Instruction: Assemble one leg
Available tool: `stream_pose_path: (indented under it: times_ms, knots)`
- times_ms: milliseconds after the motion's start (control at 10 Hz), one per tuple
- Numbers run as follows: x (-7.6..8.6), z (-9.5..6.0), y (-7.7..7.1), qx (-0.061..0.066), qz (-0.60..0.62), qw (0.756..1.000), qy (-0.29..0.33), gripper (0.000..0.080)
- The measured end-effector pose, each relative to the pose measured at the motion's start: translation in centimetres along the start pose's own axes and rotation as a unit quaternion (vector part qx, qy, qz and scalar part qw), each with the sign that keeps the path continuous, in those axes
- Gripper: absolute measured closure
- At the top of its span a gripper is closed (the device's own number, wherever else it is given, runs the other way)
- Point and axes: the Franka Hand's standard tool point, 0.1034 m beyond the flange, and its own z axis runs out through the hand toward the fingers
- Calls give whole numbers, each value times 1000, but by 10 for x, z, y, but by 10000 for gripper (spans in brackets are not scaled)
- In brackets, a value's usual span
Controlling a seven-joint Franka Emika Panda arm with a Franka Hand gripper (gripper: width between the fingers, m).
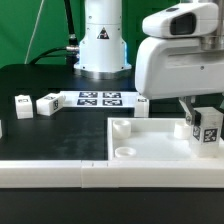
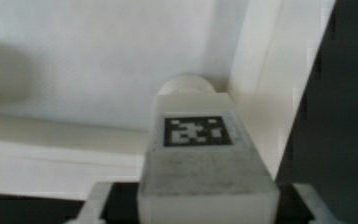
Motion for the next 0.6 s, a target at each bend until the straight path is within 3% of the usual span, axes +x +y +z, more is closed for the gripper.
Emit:
stream_pose_path:
  times_ms: [300,600]
  knots:
    - [0,0,2,-2,203,979,0,509]
    - [-1,1,2,-1,393,919,-1,509]
